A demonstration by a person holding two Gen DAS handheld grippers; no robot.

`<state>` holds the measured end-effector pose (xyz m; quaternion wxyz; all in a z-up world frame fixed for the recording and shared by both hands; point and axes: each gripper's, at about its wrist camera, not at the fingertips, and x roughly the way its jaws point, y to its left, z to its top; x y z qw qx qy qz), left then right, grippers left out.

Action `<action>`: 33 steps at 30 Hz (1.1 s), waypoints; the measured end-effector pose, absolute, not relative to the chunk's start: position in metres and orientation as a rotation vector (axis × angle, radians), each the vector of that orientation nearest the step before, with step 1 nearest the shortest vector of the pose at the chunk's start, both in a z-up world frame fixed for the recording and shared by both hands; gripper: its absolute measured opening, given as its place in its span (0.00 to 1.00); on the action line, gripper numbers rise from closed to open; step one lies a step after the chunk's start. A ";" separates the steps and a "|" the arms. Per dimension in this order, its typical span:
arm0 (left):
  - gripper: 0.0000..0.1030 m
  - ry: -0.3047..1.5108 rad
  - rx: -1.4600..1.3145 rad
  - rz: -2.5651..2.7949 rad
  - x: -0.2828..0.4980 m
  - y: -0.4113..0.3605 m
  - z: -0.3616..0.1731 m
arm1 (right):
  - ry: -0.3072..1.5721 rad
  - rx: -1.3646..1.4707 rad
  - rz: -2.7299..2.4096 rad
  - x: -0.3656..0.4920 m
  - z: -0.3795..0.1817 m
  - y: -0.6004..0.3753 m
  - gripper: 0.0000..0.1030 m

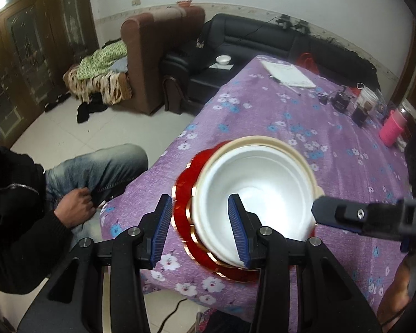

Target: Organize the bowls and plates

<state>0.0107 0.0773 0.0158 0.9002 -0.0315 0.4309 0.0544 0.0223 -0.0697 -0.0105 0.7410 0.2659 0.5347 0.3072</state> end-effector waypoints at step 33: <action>0.62 0.654 -0.034 0.178 -0.029 0.028 0.030 | 0.767 0.265 0.515 -0.037 0.016 -0.111 0.42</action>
